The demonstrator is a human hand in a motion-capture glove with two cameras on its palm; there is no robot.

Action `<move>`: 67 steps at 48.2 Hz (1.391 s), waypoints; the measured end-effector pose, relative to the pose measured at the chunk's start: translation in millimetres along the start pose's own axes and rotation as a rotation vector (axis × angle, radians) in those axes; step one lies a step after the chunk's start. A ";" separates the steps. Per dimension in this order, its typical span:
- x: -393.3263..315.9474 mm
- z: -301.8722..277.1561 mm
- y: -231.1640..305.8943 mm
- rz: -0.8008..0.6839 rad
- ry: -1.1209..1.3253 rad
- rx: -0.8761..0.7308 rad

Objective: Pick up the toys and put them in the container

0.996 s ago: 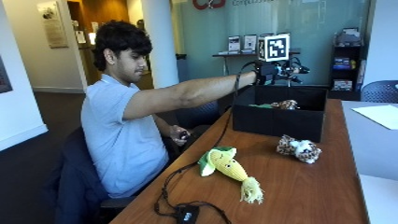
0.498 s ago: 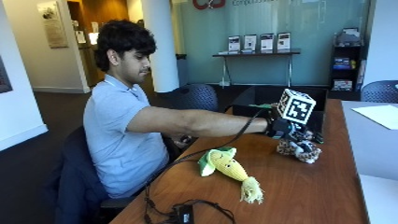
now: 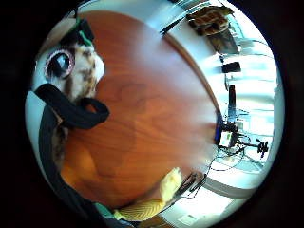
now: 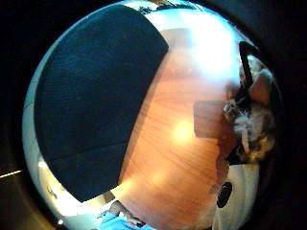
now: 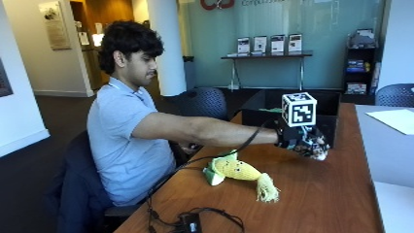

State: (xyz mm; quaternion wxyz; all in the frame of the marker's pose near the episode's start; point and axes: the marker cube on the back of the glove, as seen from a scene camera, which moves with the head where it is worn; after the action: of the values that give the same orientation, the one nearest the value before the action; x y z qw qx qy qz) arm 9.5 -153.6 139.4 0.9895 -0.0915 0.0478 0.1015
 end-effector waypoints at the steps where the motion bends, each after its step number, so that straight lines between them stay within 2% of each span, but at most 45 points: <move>1: -1.3 -9.4 -0.5 0.006 -0.013 0.024; 8: -21.3 -80.0 -5.0 0.029 -0.096 0.145; 17: -96.2 -177.9 -9.3 -0.065 -0.139 0.222; 22: -145.7 -216.4 -7.1 -0.171 -0.150 0.240; 29: -216.4 -238.8 -6.6 -0.257 -0.096 0.250; 33: -229.9 -235.5 -2.4 -0.308 -0.065 0.221; 38: -246.0 -222.5 -4.4 -0.305 -0.056 0.139; 41: -257.8 -210.5 -9.0 -0.266 -0.046 0.013; 45: -242.3 -201.0 -5.1 -0.236 -0.013 -0.141; 55: -195.1 -207.5 17.5 -0.210 0.041 -0.169; 62: -119.9 -190.7 75.0 -0.273 0.155 -0.213; 67: -74.3 -173.8 120.0 -0.276 0.152 -0.231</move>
State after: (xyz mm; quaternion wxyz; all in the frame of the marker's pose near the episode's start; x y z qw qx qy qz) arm -101.2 -85.5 -42.8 0.9705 -0.2175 0.0973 -0.0375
